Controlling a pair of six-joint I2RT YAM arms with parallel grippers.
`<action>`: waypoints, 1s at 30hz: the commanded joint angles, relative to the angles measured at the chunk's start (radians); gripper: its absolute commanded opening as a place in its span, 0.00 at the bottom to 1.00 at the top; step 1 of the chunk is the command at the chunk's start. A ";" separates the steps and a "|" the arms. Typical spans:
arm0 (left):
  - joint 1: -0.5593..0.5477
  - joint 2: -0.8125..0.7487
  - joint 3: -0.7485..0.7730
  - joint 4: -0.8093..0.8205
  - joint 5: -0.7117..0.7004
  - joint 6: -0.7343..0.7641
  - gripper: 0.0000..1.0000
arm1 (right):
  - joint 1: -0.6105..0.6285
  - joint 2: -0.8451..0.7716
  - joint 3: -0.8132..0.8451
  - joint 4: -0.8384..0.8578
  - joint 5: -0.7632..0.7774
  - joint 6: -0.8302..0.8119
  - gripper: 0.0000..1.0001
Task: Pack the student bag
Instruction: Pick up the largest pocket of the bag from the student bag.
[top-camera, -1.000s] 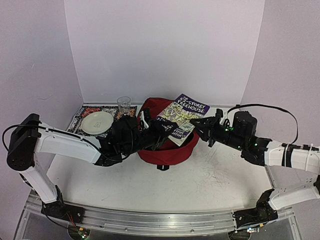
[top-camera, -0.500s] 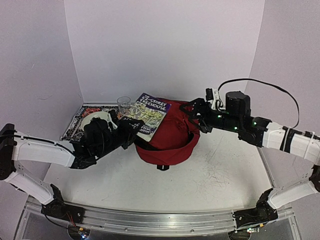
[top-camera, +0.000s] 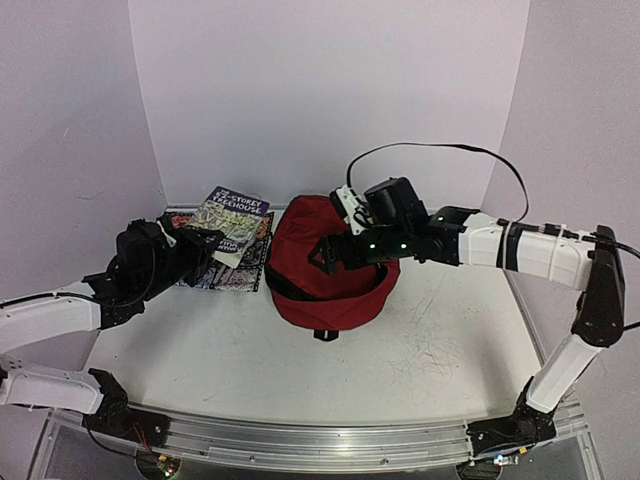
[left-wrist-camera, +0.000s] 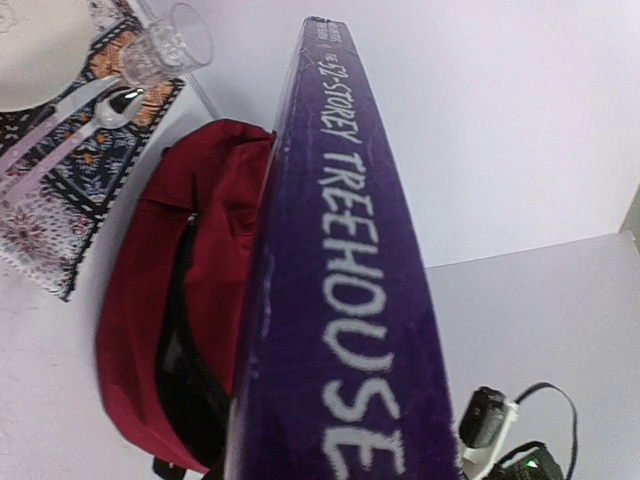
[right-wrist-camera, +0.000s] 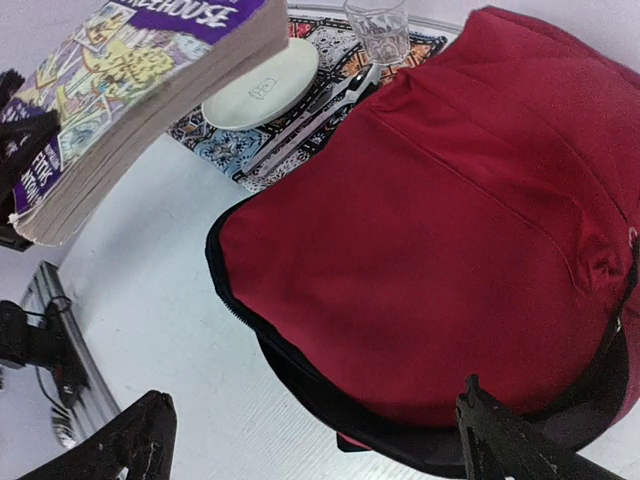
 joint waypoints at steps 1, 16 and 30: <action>0.089 -0.041 0.026 -0.132 0.122 0.007 0.00 | 0.089 0.102 0.161 -0.140 0.219 -0.214 0.98; 0.234 -0.105 0.005 -0.311 0.313 0.064 0.00 | 0.235 0.446 0.455 -0.295 0.651 -0.377 0.98; 0.234 -0.197 -0.029 -0.317 0.454 0.062 0.00 | 0.208 0.448 0.487 -0.302 0.888 -0.405 0.77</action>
